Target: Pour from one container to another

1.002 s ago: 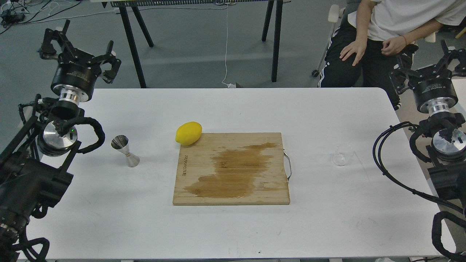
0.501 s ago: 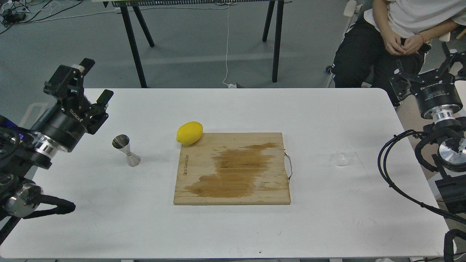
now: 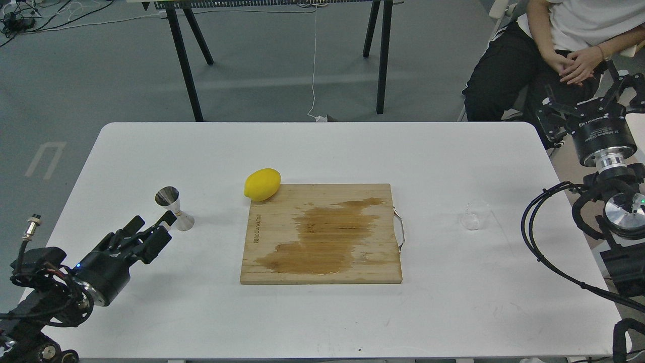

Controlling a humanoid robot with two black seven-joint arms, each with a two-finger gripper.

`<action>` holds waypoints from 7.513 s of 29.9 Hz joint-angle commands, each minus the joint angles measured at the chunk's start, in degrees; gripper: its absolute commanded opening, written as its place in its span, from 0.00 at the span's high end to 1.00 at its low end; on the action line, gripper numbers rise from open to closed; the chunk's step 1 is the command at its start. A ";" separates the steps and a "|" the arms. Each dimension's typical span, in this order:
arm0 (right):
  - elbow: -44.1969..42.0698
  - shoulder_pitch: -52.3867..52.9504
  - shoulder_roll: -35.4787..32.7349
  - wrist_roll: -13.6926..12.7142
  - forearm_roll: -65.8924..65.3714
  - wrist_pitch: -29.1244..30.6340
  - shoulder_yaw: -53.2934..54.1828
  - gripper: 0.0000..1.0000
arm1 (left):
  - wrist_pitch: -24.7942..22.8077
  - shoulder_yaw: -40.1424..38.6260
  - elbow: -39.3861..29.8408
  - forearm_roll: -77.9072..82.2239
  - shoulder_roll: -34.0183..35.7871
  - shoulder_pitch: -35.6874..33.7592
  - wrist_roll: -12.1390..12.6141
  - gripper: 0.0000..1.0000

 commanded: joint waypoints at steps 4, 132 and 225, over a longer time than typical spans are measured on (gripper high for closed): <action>-0.10 0.00 -0.15 0.00 0.00 0.00 -0.23 0.00 | 0.76 0.32 13.93 14.56 -7.38 -6.15 2.50 0.10; 0.08 -3.16 -3.49 -0.44 0.09 0.00 -0.40 0.00 | 11.66 36.36 32.23 16.52 -34.10 -35.78 5.49 0.01; 16.35 -18.28 13.29 -8.96 21.98 -39.78 -1.37 0.04 | -28.59 5.68 35.75 -110.33 -19.95 -45.89 -6.29 0.00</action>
